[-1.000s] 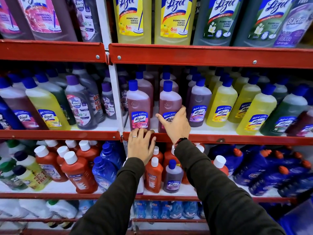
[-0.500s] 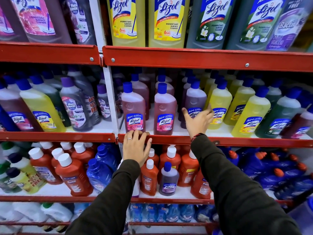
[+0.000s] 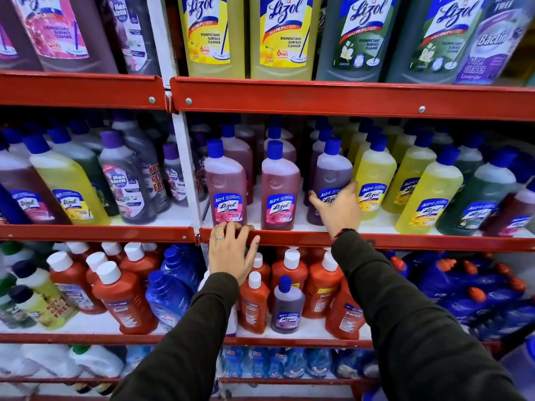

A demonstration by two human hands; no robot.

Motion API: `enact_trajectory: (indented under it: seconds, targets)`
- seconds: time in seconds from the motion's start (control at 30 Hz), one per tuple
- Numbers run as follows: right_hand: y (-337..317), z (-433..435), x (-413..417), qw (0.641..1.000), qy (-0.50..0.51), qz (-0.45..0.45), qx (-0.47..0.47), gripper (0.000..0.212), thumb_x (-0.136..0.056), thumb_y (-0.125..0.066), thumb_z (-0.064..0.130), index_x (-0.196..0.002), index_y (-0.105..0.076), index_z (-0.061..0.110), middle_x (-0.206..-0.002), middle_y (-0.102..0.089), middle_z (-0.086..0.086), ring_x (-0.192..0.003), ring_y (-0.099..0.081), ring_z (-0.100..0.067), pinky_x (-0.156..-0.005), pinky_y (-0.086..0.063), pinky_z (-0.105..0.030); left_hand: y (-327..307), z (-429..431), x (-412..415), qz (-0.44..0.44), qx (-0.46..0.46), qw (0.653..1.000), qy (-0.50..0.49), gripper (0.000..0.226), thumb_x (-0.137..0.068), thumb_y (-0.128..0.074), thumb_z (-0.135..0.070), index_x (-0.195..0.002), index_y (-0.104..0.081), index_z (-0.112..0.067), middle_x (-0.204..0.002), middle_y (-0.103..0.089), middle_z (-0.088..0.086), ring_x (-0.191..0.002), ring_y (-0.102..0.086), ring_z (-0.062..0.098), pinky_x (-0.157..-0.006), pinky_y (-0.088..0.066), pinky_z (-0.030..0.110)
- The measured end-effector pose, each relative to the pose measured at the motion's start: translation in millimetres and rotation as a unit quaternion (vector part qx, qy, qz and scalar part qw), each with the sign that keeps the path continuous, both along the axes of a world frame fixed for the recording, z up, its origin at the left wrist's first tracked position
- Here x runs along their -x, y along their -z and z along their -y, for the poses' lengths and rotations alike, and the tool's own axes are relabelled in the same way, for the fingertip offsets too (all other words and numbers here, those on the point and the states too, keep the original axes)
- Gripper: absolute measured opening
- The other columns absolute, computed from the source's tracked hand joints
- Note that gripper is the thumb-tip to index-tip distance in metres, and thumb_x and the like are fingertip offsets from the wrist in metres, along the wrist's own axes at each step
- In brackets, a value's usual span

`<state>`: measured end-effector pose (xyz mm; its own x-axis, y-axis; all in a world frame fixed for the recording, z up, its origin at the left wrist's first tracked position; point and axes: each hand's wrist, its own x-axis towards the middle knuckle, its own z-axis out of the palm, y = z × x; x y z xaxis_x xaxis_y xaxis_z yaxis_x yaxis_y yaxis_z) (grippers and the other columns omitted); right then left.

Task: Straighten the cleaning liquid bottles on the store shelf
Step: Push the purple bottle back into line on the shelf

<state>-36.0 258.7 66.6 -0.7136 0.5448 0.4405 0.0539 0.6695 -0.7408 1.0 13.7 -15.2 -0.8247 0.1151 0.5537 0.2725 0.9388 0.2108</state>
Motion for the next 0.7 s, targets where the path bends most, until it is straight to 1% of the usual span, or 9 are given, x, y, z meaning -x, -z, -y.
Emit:
enact_trajectory:
  seconds: [0.13,0.3,0.43,0.53,0.6,0.63,0.7]
  targets:
    - [3.8,-0.9,-12.1,1.0,-0.01,-0.004,-0.008,0.095,-0.073,-0.08,0.062,-0.139,-0.04,0.006,-0.131,-0.063,-0.014,-0.117,-0.066,-0.035,-0.091,-0.06,-0.045,-0.2,-2.9,-0.9,0.004,-0.004,1.0,-0.005,0.052,-0.1,-0.038,-0.048,-0.109,-0.071,-0.009,-0.106,-0.07,0.018,-0.109,-0.062,0.043,-0.098,-0.051,0.055]
    - [7.2,-1.0,-23.3,1.0,-0.013,-0.006,-0.02,0.09,-0.073,-0.075,0.068,-0.132,-0.04,0.009,-0.124,-0.065,-0.012,-0.111,-0.068,-0.034,-0.085,-0.061,-0.042,-2.6,-2.3,-1.4,0.012,-0.01,1.0,-0.003,0.052,-0.1,-0.037,-0.047,-0.109,-0.071,-0.009,-0.107,-0.07,0.019,-0.109,-0.063,0.044,-0.098,-0.051,0.055]
    - [8.6,-1.9,-27.0,0.999,-0.03,-0.013,-0.016,0.093,-0.072,-0.073,0.069,-0.136,-0.039,0.011,-0.127,-0.063,-0.011,-0.115,-0.066,-0.032,-0.089,-0.061,-0.045,-5.8,-2.0,-3.4,0.012,-0.015,1.0,0.002,0.051,-0.1,-0.037,-0.045,-0.109,-0.071,-0.009,-0.105,-0.069,0.018,-0.108,-0.062,0.043,-0.094,-0.052,0.053]
    - [10.7,-2.8,-27.1,0.998,-0.048,-0.025,-0.008,0.096,-0.074,-0.075,0.067,-0.142,-0.037,0.01,-0.135,-0.057,-0.011,-0.124,-0.061,-0.03,-0.097,-0.058,-0.044,-7.6,-2.5,-4.5,0.015,-0.013,1.0,-0.001,0.053,-0.1,-0.036,-0.046,-0.11,-0.071,-0.008,-0.106,-0.07,0.018,-0.109,-0.062,0.043,-0.093,-0.052,0.051]
    - [12.4,-4.7,-29.9,0.997,-0.061,-0.053,0.003,0.097,-0.079,-0.077,0.062,-0.148,-0.035,0.009,-0.144,-0.049,-0.012,-0.134,-0.052,-0.028,-0.105,-0.051,-0.037,-7.6,-3.0,-4.8,0.018,-0.009,1.0,-0.004,0.054,-0.1,-0.036,-0.047,-0.11,-0.071,-0.008,-0.106,-0.07,0.018,-0.109,-0.062,0.044,-0.094,-0.053,0.052]
    - [12.5,-6.9,-32.3,0.995,-0.064,-0.078,0.019,0.094,-0.083,-0.074,0.059,-0.151,-0.033,0.009,-0.148,-0.045,-0.012,-0.138,-0.046,-0.025,-0.109,-0.045,-0.034,-7.8,-3.4,-5.1,0.02,-0.007,1.0,-0.006,0.054,-0.1,-0.035,-0.047,-0.11,-0.072,-0.008,-0.106,-0.07,0.018,-0.109,-0.063,0.044,-0.094,-0.053,0.052]
    - [13.1,-14.5,-35.9,0.984,-0.056,-0.15,0.076,0.078,-0.095,-0.064,0.051,-0.154,-0.033,0.01,-0.153,-0.041,-0.011,-0.141,-0.041,-0.017,-0.117,-0.037,-0.031,-7.4,-3.7,-5.3,0.021,-0.008,1.0,-0.009,0.054,-0.1,-0.036,-0.046,-0.11,-0.072,-0.008,-0.106,-0.071,0.018,-0.108,-0.063,0.044,-0.095,-0.053,0.052]
